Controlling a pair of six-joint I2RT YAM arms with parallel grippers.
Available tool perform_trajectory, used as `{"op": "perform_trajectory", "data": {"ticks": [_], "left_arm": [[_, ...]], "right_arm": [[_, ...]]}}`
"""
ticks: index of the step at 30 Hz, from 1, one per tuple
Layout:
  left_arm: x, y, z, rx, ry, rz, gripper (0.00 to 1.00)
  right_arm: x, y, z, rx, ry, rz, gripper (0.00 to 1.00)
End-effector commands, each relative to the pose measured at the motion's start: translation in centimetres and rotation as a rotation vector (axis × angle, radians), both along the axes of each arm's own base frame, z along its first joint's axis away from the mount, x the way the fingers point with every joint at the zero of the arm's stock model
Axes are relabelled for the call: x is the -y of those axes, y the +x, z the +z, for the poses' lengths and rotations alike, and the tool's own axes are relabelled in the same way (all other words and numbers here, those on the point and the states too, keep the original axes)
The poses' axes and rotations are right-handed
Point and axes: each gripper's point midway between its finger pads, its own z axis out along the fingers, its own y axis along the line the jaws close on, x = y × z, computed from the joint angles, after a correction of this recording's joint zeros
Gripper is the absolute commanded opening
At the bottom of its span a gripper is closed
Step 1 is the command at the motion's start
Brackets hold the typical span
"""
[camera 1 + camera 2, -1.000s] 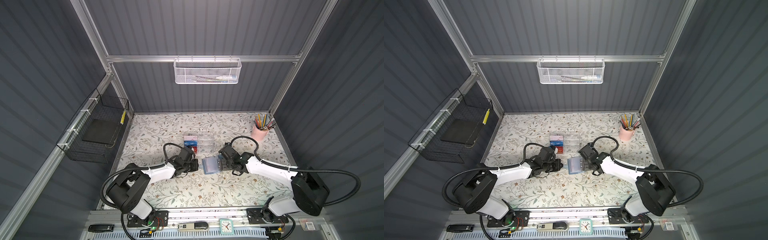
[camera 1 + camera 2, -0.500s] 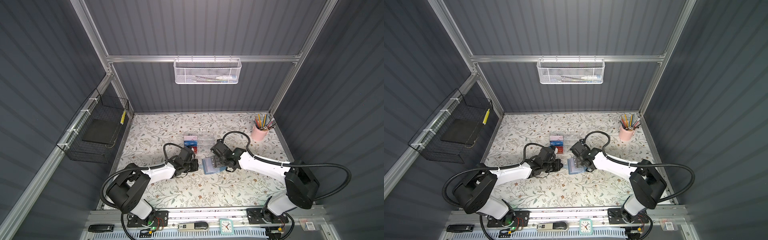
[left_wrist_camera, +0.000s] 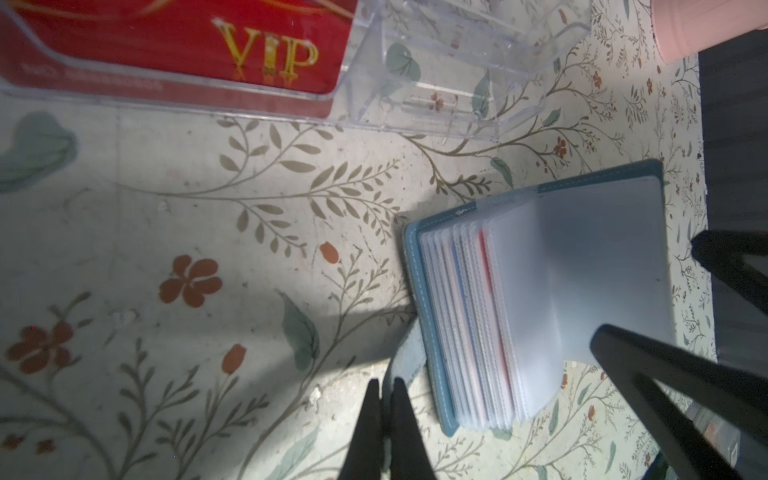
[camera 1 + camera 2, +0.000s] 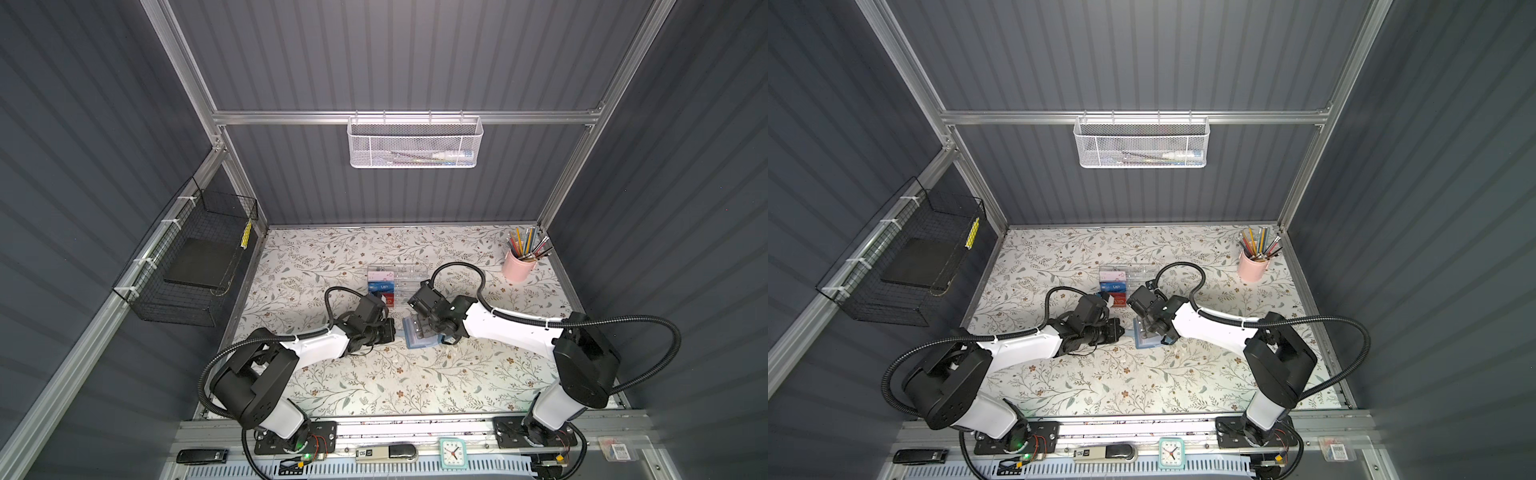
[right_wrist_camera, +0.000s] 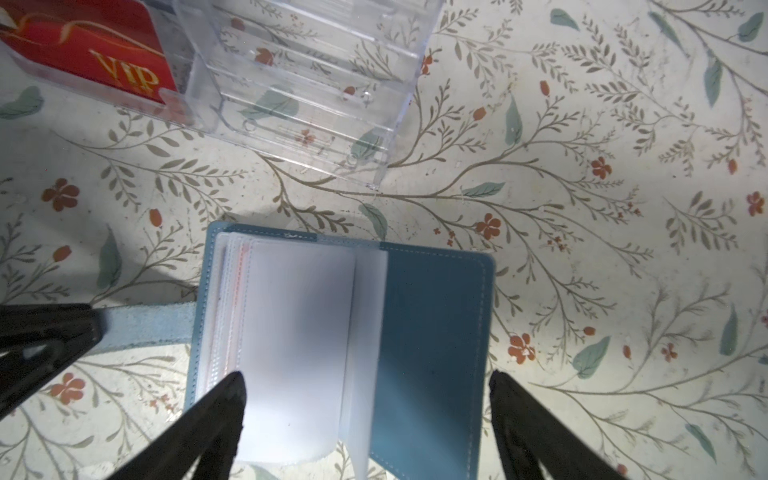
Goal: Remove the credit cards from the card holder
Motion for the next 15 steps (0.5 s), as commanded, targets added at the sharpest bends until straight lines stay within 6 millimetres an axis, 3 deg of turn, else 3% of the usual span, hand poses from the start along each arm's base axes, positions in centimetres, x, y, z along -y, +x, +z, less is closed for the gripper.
{"op": "perform_trajectory", "data": {"ticks": [1, 10, 15], "left_arm": [[-0.3, -0.2, 0.4, 0.013, -0.001, -0.014, 0.00], [-0.5, -0.2, 0.4, 0.012, -0.002, -0.013, 0.00], [-0.7, -0.2, 0.4, 0.012, -0.001, -0.012, 0.00]], "right_arm": [[-1.1, -0.3, 0.3, -0.009, 0.022, 0.021, 0.91], [-3.2, -0.8, -2.0, -0.066, 0.014, 0.056, 0.87], [-2.7, -0.6, -2.8, -0.068, -0.022, 0.035, 0.85]]}}
